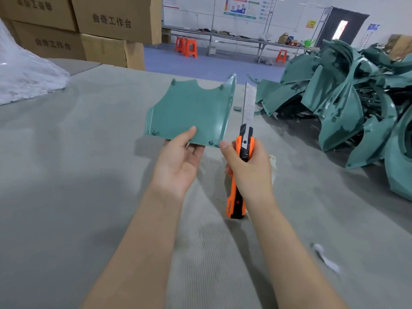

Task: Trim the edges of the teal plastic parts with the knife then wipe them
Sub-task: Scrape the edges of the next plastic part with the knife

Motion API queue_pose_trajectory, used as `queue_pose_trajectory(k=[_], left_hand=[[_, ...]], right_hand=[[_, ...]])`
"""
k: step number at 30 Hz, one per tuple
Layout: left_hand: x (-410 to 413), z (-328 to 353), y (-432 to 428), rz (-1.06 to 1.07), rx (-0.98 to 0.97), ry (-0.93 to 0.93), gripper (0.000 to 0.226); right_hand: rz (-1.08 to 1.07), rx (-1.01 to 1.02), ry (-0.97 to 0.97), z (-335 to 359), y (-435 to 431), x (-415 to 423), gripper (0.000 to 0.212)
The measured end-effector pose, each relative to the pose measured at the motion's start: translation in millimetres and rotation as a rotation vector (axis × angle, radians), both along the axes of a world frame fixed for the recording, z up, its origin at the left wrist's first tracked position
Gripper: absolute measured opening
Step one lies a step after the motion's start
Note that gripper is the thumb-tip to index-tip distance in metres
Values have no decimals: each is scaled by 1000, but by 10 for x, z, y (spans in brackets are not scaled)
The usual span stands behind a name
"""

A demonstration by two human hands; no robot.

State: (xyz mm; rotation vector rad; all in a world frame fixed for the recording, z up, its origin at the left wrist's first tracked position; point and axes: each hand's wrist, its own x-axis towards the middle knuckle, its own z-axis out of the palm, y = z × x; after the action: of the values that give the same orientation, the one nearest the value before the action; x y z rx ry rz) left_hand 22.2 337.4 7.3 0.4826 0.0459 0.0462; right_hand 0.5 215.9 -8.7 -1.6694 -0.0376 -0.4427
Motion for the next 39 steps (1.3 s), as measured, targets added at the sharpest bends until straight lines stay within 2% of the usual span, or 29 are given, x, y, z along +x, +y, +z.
queue_pose_trajectory(k=[4,12,15,19,21,23,25,27,29,31,33,35,37,39], left_hand=[[-39,26,-71,-19,98,-117,40],[-90,42,-144,11,281,-266,27],[-103,53,-169,54,354,-270,27],[-79,41,-172,201,373,-182,30],[-44,36,-106,265,314,-116,37],[-14,30,-46,277,235,-59,40],[-14,24,-44,244,178,-24,39],[-24,15,-86,201,177,-25,37],[-47,16,-147,156,203,-62,34],[-67,2,-202,87,281,-105,30],[-64,-17,-211,49,487,-86,17],[-2,-66,-121,186,646,72,7],[97,-117,75,453,671,266,14],[143,-134,258,654,703,311,28]], right_hand=[[0,94,9,25,31,3,18],[-61,105,0,29,18,18,20],[-120,-36,-58,5,8,33,22],[-184,-257,-98,-4,-43,36,17],[-241,-208,-68,17,-116,52,10],[-267,-77,-15,62,-195,60,13],[-198,104,31,109,-219,47,17],[-111,204,60,128,-179,27,11],[-36,200,74,115,-121,10,19],[-2,160,62,106,-85,9,18],[-37,120,28,101,-97,19,22],[-91,116,5,103,-163,34,22],[-105,127,2,104,-264,62,22],[-71,92,33,109,-366,79,25]])
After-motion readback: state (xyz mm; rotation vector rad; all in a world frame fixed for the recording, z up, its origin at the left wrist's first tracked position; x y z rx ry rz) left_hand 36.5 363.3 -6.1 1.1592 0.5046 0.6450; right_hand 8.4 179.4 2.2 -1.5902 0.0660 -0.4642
